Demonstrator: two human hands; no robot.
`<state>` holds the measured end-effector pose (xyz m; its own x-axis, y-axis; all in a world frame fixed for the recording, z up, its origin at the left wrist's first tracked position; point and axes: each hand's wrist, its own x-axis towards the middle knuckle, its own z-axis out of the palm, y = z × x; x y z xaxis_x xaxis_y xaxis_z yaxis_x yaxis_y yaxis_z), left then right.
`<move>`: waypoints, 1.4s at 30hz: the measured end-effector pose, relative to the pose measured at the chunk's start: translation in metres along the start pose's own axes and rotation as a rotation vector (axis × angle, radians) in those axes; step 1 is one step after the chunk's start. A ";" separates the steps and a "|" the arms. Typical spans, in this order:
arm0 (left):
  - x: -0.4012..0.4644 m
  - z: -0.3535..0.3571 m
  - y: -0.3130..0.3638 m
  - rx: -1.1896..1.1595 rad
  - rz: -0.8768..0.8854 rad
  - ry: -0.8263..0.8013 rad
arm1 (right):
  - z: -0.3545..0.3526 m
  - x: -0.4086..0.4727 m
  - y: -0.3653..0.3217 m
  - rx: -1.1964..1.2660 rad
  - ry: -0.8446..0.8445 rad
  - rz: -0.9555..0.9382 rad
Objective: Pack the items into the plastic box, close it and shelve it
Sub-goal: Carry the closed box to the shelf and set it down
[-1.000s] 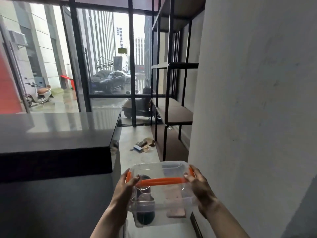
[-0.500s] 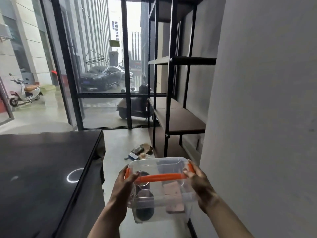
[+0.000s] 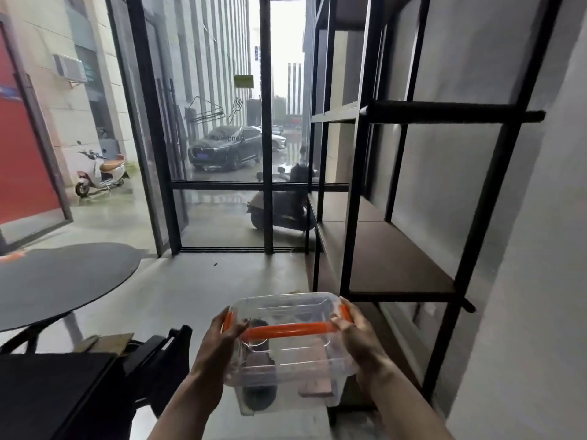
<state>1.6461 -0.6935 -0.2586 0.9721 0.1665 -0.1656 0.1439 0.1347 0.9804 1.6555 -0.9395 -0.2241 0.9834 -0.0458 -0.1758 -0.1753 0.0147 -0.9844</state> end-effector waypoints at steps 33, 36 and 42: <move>0.890 0.116 0.146 0.002 0.009 -0.015 | 0.107 0.878 -0.134 -0.036 0.133 -0.126; 0.964 0.164 0.162 0.025 0.026 -0.085 | 0.077 0.940 -0.152 -0.039 0.257 -0.169; 1.086 0.273 0.155 0.094 0.027 -0.297 | 0.001 1.006 -0.165 -0.081 0.559 -0.179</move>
<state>2.7750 -0.7582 -0.2572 0.9855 -0.1257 -0.1144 0.1204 0.0409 0.9919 2.6736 -0.9868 -0.2385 0.8276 -0.5600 0.0377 -0.0337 -0.1166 -0.9926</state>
